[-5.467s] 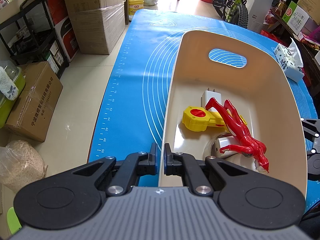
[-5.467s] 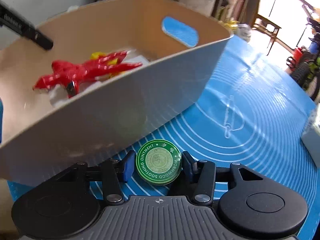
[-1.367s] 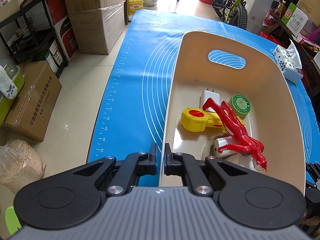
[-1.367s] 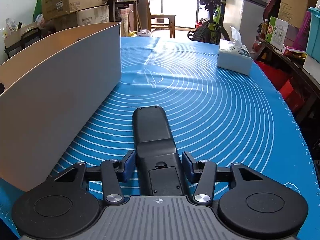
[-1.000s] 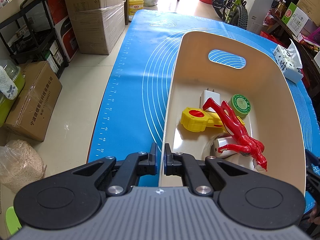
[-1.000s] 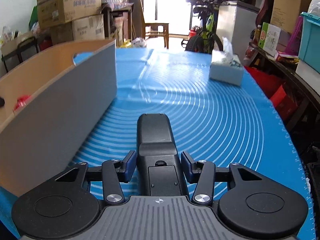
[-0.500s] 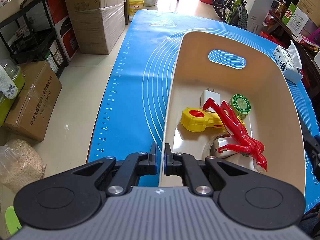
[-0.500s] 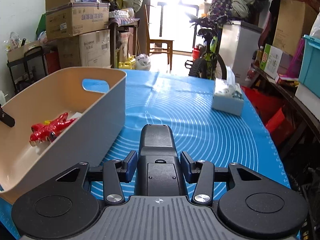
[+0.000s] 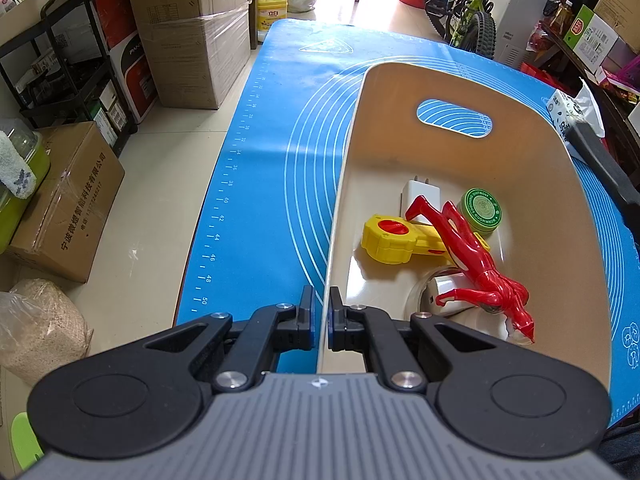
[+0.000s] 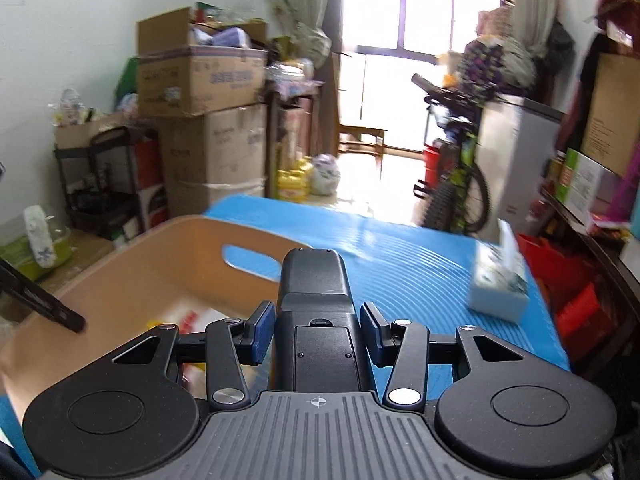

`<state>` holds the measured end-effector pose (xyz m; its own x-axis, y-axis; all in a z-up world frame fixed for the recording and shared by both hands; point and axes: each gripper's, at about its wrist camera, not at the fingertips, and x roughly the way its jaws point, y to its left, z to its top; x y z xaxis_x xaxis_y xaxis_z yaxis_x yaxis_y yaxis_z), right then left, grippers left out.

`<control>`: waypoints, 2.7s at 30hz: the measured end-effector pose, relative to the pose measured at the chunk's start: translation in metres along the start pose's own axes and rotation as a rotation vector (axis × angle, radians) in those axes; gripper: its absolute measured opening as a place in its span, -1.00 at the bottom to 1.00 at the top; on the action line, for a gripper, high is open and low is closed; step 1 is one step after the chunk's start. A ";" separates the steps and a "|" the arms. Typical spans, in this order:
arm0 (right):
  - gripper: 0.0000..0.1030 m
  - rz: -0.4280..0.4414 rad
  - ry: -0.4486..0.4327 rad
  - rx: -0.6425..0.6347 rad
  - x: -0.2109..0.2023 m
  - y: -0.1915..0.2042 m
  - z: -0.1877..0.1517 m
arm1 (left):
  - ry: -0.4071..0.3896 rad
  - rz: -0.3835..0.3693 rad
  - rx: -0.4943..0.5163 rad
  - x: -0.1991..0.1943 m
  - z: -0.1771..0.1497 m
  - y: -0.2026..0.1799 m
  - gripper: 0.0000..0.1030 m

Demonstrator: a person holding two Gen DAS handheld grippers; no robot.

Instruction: Organize rigid objects

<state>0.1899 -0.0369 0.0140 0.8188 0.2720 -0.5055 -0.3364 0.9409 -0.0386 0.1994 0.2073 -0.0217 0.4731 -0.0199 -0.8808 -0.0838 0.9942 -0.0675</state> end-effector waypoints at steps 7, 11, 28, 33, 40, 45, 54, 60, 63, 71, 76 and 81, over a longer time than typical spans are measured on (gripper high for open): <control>0.02 0.086 0.039 -0.054 0.028 0.042 0.018 | 0.000 0.000 -0.001 0.000 0.000 0.000 -0.83; 0.02 0.110 0.121 -0.055 0.052 0.066 0.021 | -0.003 -0.003 -0.002 0.000 0.000 0.000 -0.83; 0.14 0.127 0.314 -0.051 0.087 0.091 0.009 | -0.003 -0.005 -0.003 0.000 0.000 -0.002 -0.83; 0.39 0.131 0.295 -0.012 0.075 0.084 0.008 | -0.012 0.000 -0.004 -0.002 0.000 -0.002 -0.79; 0.63 0.112 0.248 0.042 0.044 0.067 0.014 | -0.080 0.042 0.000 -0.021 -0.001 -0.006 0.12; 0.96 0.091 0.180 0.067 0.007 0.050 0.019 | -0.137 0.044 0.009 -0.046 -0.005 -0.022 0.40; 0.96 0.060 0.157 0.100 -0.048 0.019 0.021 | -0.166 0.050 0.076 -0.084 -0.030 -0.065 0.55; 0.96 0.036 0.147 0.109 -0.085 0.000 0.014 | -0.186 0.049 0.120 -0.109 -0.046 -0.096 0.57; 0.96 0.026 0.142 0.118 -0.104 -0.009 0.008 | -0.193 0.036 0.117 -0.121 -0.058 -0.108 0.57; 0.96 0.012 0.130 0.143 -0.147 -0.023 -0.012 | -0.214 0.073 0.097 -0.141 -0.091 -0.128 0.58; 0.96 0.001 0.122 0.141 -0.171 -0.027 -0.028 | -0.214 0.080 0.111 -0.146 -0.111 -0.137 0.63; 0.96 -0.002 0.127 0.183 -0.186 -0.035 -0.047 | -0.230 0.075 0.116 -0.145 -0.130 -0.143 0.64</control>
<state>0.0272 -0.1304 0.0686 0.7502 0.2533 -0.6108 -0.2353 0.9655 0.1115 0.0286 0.0541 0.0543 0.6571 0.0656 -0.7509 -0.0314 0.9977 0.0598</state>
